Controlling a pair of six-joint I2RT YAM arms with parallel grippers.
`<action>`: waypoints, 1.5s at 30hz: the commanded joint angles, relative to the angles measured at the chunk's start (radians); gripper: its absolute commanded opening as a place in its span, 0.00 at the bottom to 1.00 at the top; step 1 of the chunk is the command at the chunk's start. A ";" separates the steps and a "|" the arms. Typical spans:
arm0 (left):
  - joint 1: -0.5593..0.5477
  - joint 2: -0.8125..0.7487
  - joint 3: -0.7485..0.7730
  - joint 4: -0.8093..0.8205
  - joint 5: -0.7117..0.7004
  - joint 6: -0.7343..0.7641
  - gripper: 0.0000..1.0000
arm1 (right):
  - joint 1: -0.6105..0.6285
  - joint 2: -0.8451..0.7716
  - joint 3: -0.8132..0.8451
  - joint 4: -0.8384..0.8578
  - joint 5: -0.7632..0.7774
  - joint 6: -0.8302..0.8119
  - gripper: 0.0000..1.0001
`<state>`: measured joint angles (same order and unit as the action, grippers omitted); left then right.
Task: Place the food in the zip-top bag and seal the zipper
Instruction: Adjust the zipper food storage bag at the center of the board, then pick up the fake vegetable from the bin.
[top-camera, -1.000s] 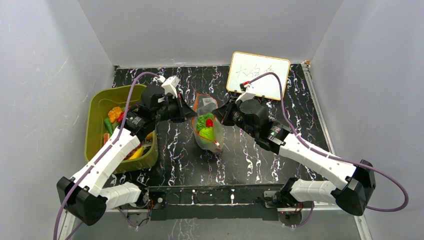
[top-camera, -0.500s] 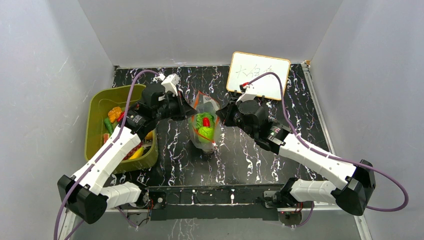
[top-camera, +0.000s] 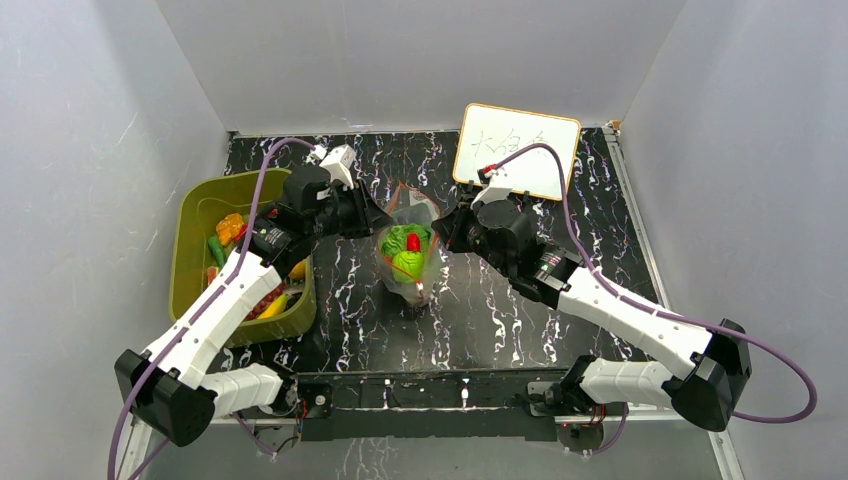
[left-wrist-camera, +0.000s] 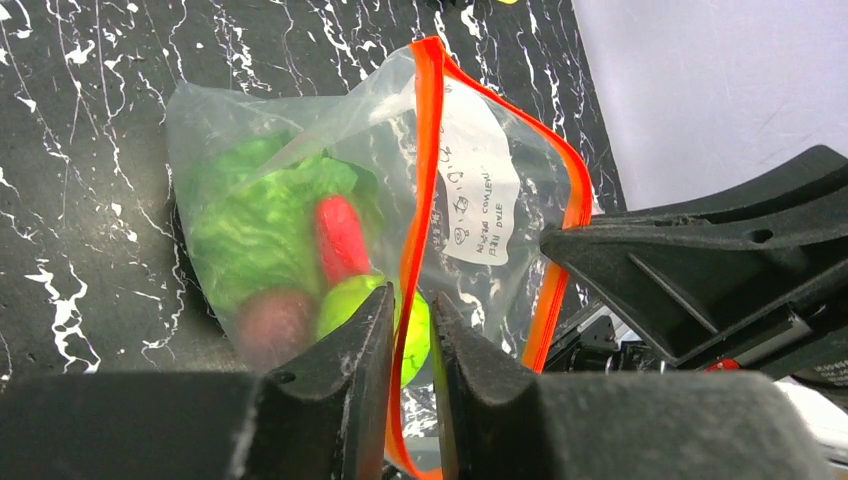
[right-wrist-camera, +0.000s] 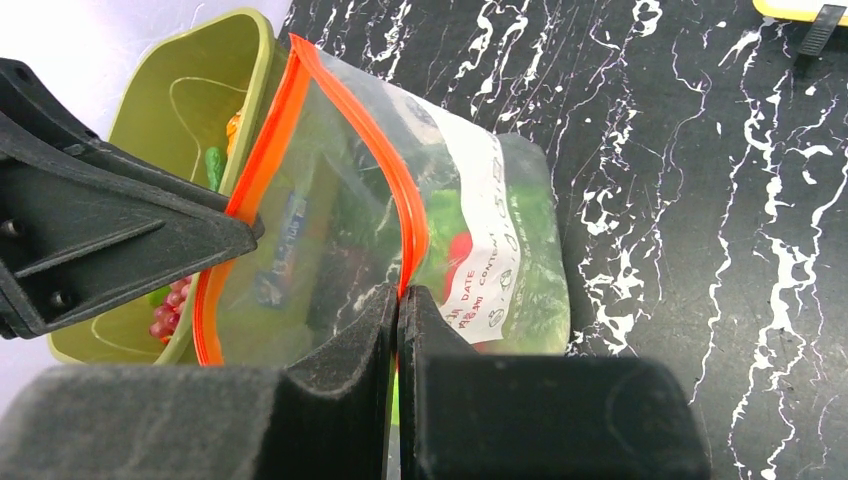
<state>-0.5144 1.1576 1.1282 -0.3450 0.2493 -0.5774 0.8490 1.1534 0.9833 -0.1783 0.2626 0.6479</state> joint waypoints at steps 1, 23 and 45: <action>-0.003 -0.017 -0.003 -0.005 -0.033 0.001 0.23 | -0.001 -0.020 -0.008 0.099 -0.013 -0.012 0.00; 0.004 0.042 0.153 -0.187 -0.327 0.072 0.98 | -0.001 -0.021 -0.021 0.141 -0.037 -0.011 0.00; 0.504 0.085 0.111 -0.232 -0.353 -0.068 0.94 | -0.001 -0.057 -0.040 0.128 -0.039 -0.018 0.00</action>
<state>-0.0994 1.2369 1.2850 -0.5655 -0.1192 -0.5537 0.8490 1.1419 0.9504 -0.1200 0.2287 0.6334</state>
